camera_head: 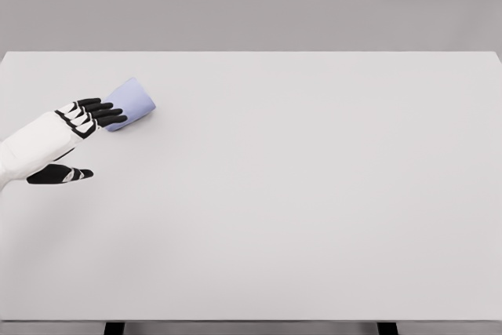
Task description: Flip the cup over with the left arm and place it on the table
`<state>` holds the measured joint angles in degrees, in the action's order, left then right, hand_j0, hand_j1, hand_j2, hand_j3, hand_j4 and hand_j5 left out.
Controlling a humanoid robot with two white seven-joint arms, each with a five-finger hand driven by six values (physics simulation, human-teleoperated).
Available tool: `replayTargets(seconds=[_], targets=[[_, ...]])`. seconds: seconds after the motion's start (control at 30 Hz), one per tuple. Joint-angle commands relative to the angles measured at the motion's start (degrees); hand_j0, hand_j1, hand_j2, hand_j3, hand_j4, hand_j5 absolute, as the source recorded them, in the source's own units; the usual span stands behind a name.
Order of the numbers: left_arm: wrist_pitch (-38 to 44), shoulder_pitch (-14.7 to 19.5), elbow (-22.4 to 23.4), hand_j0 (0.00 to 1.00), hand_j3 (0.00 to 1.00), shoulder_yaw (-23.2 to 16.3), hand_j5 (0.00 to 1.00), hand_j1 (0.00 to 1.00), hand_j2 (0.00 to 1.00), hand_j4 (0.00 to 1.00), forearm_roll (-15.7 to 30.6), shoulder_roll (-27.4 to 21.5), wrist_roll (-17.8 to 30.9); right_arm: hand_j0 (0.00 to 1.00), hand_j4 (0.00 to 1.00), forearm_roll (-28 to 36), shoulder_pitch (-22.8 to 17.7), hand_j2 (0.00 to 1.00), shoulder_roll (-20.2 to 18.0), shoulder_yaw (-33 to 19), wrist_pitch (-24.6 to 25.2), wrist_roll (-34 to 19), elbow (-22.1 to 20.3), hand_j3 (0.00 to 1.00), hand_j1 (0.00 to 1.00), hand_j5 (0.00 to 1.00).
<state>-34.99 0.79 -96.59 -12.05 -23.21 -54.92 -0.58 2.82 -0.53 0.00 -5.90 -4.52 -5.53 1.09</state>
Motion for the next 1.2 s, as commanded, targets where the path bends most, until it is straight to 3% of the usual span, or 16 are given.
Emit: replayTargets(seconds=[0.0,0.37,0.57,0.6,0.67,0.73,0.77,0.87,0.93,1.07,1.17], targets=[[-0.01,0.0,0.0,1.0,1.0,0.01,1.0,1.0,1.0,1.0,0.36,-0.1,-0.03,1.0,1.0,0.0,0.09,1.0,0.0,-0.17,-0.14,-0.01,-0.12,1.0,1.0,1.0],[-0.01,0.0,0.0,1.0,1.0,0.36,1.0,1.0,1.0,1.0,0.36,-0.28,-0.03,1.0,1.0,0.08,-0.26,1.0,0.0,0.01,0.3,-0.01,0.41,1.0,1.0,1.0],[-0.01,0.0,-0.27,1.0,1.0,2.91,1.0,1.0,1.0,1.0,3.69,0.16,0.23,1.0,1.0,0.08,-0.18,1.0,0.0,0.01,0.3,-0.01,0.41,1.0,1.0,1.0],[-0.01,0.09,-0.27,0.99,0.99,2.91,0.99,0.99,0.99,0.99,6.15,0.16,2.5,1.0,1.0,0.08,-0.18,1.0,0.0,0.01,0.3,-0.01,0.41,1.0,1.0,1.0],[-0.01,1.67,-0.09,0.99,0.99,4.31,0.99,0.99,0.99,0.99,12.74,1.83,18.49,1.0,1.0,0.08,-0.18,1.0,0.0,0.01,0.3,-0.01,0.41,1.0,1.0,1.0],[8.17,5.53,-0.09,1.0,1.0,6.77,1.0,1.0,1.0,1.0,16.0,6.04,33.26,1.0,1.0,0.08,-0.18,1.0,0.0,0.01,0.3,-0.01,0.41,1.0,1.0,1.0],[14.76,8.78,-0.09,1.0,1.0,6.69,1.0,1.0,1.0,1.0,16.44,8.33,35.58,1.0,1.0,0.08,-0.18,1.0,0.0,0.01,0.3,-0.01,0.41,1.0,1.0,1.0],[29.0,14.41,0.52,1.0,1.0,6.34,1.0,1.0,1.0,1.0,16.27,12.46,35.58,1.0,1.0,0.08,-0.18,1.0,0.0,0.01,0.3,-0.01,0.41,1.0,1.0,1.0],[35.95,14.94,2.02,1.0,1.0,5.81,1.0,1.0,1.0,1.0,16.35,12.9,35.58,1.0,1.0,0.08,-0.18,1.0,0.0,0.01,0.3,-0.01,0.41,1.0,1.0,1.0],[39.91,15.12,2.37,0.98,0.98,6.69,0.98,0.98,0.98,0.98,16.18,14.13,35.58,1.0,1.0,0.08,-0.18,1.0,0.0,0.01,0.3,-0.01,0.41,1.0,1.0,1.0],[52.38,18.98,2.55,1.0,1.0,5.46,1.0,1.0,1.0,1.0,14.77,16.24,35.58,1.0,1.0,0.08,-0.18,1.0,0.0,0.01,0.3,-0.01,0.41,1.0,1.0,1.0]])
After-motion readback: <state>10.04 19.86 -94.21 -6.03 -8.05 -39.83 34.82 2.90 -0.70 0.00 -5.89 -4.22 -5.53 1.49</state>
